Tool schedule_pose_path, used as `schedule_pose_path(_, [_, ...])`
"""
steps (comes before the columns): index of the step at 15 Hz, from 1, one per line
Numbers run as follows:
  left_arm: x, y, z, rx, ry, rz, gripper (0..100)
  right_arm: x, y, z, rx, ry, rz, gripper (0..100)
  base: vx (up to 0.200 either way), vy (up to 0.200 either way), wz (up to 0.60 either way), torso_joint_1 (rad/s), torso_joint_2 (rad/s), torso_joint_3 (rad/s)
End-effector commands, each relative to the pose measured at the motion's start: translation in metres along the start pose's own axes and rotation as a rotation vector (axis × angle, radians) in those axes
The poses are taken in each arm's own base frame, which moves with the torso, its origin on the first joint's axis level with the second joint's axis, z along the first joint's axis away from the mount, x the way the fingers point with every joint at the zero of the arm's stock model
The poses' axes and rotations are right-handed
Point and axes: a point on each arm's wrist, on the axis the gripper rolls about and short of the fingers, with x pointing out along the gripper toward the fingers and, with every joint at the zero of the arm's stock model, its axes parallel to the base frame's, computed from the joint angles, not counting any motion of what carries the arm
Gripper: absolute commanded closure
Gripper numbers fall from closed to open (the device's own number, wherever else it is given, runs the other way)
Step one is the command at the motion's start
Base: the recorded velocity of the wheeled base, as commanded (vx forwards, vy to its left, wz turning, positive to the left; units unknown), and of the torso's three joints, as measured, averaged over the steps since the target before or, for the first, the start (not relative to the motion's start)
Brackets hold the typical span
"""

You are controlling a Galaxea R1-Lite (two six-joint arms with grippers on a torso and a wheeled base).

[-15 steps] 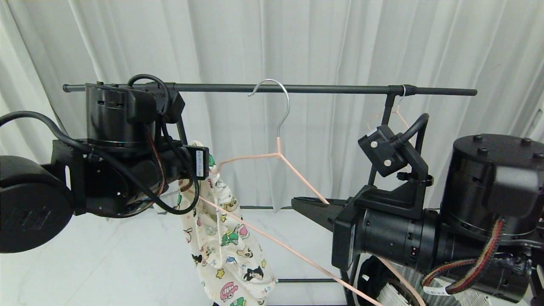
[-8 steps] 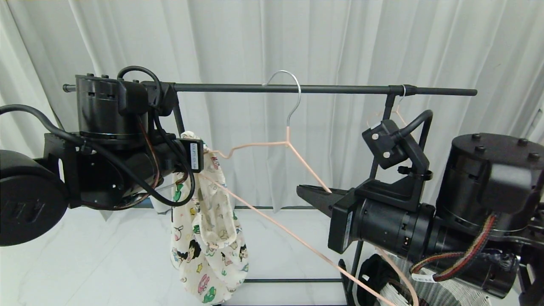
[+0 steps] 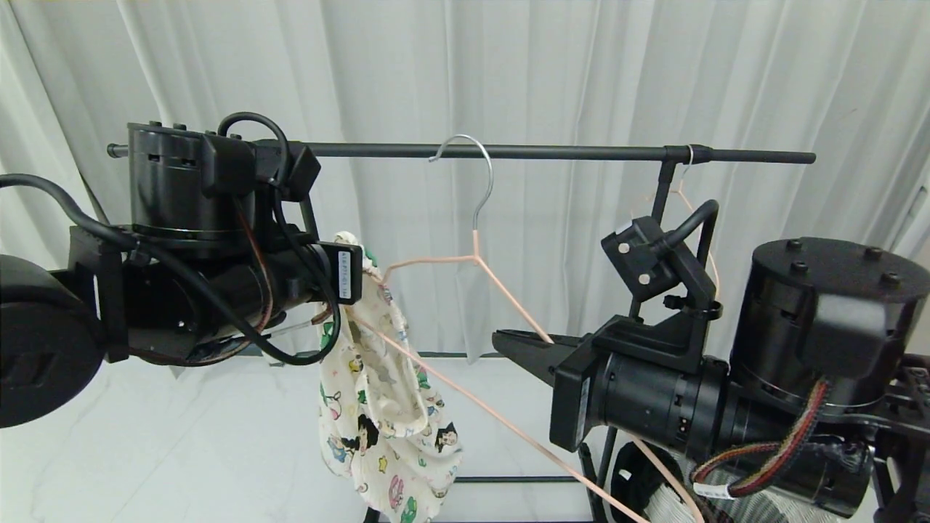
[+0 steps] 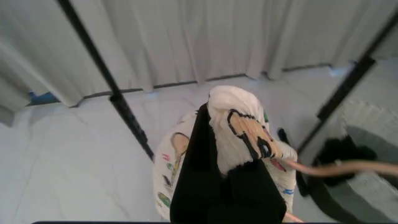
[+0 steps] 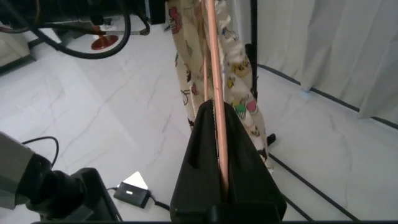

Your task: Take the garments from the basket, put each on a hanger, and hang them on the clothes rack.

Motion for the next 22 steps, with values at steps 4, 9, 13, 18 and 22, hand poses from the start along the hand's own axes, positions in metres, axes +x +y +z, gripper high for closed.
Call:
schedule_pose_path(4, [-0.036,-0.010,0.011,0.014,-0.033,-0.228,100,0.017,0.007,-0.005,-0.003,0.019,0.025,100,0.000,0.000,0.00,0.000,0.00,0.000])
schedule_pose_path(9, [-0.044,-0.028,0.021,0.028,-0.072,-0.365,100,0.036,0.010,-0.009,0.000,0.019,0.031,100,0.000,0.000,0.00,0.000,0.00,0.000])
schedule_pose_path(13, [-0.035,-0.010,0.021,0.079,-0.068,-0.284,100,0.038,0.012,-0.011,0.004,0.008,0.031,100,0.000,0.000,0.00,0.000,0.00,0.000])
schedule_pose_path(18, [-0.030,0.007,0.022,0.203,-0.084,-0.219,100,0.038,0.022,-0.014,0.002,-0.008,0.046,100,0.000,0.000,0.00,0.000,0.00,0.000])
schedule_pose_path(22, [-0.033,-0.021,0.030,0.239,-0.117,-0.313,100,0.050,0.029,-0.027,-0.003,-0.020,-0.014,100,0.000,0.000,0.00,0.000,0.00,0.000])
